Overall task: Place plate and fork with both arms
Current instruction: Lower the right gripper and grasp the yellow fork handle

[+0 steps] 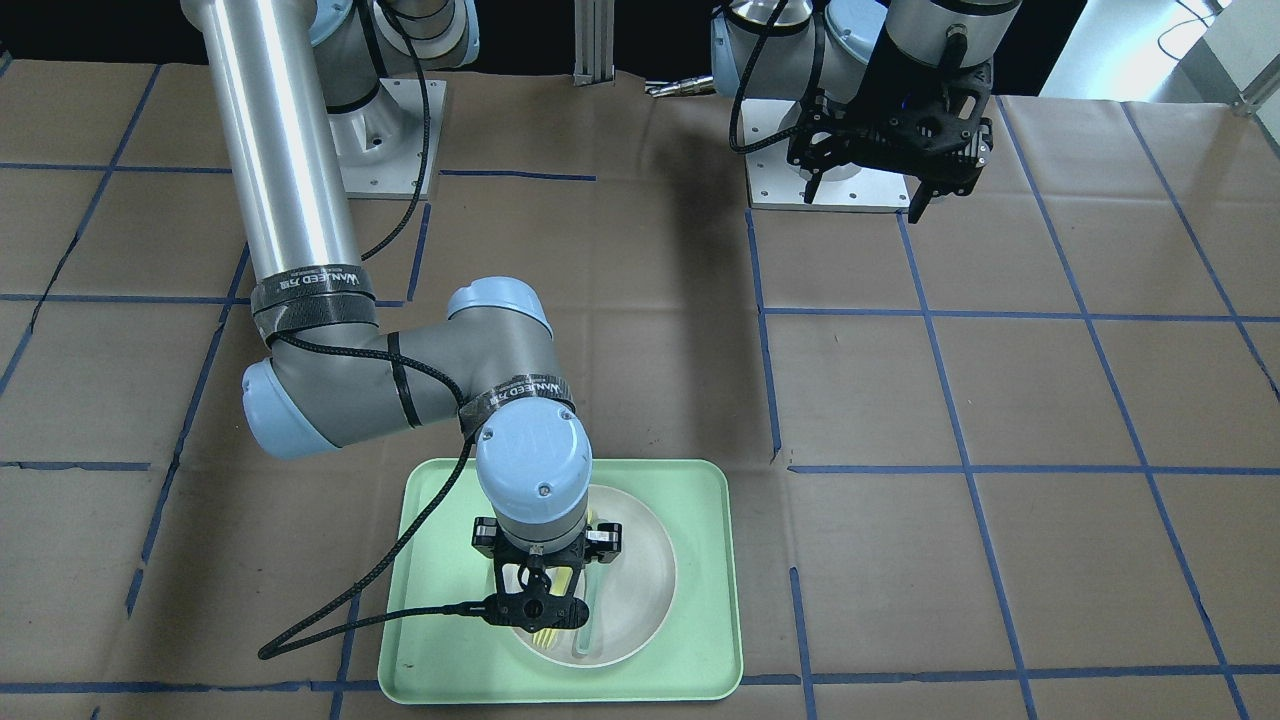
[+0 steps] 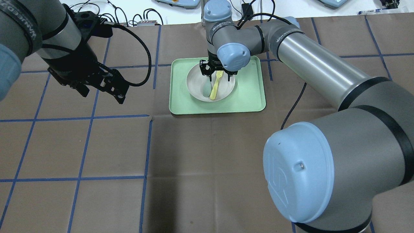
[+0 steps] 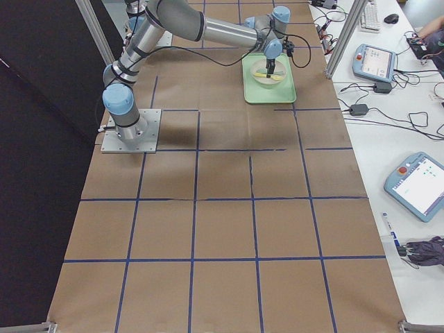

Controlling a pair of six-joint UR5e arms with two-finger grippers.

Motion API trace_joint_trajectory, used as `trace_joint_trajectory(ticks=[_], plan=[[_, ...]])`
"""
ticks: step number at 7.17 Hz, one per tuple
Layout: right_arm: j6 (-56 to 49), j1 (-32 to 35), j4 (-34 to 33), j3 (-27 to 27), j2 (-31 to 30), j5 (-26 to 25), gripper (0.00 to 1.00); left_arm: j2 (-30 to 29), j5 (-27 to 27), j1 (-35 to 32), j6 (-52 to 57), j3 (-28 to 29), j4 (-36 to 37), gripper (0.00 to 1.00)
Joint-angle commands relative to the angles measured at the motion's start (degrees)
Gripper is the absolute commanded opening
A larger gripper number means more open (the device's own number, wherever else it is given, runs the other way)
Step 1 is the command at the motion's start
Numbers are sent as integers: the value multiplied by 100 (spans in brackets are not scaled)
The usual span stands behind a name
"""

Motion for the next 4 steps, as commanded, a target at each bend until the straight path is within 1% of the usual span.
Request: trace_joint_trajectory(ticks=[1, 2, 3, 4], plan=[[142, 9, 36, 6, 47, 45, 56, 1, 0, 1, -9, -8, 0, 100], [195, 18, 27, -3, 74, 54, 56, 1, 0, 1, -9, -8, 0, 100], [196, 18, 27, -3, 91, 63, 53, 1, -9, 1, -9, -8, 0, 100], [213, 27, 27, -3, 92, 72, 53, 1, -9, 1, -9, -8, 0, 100]])
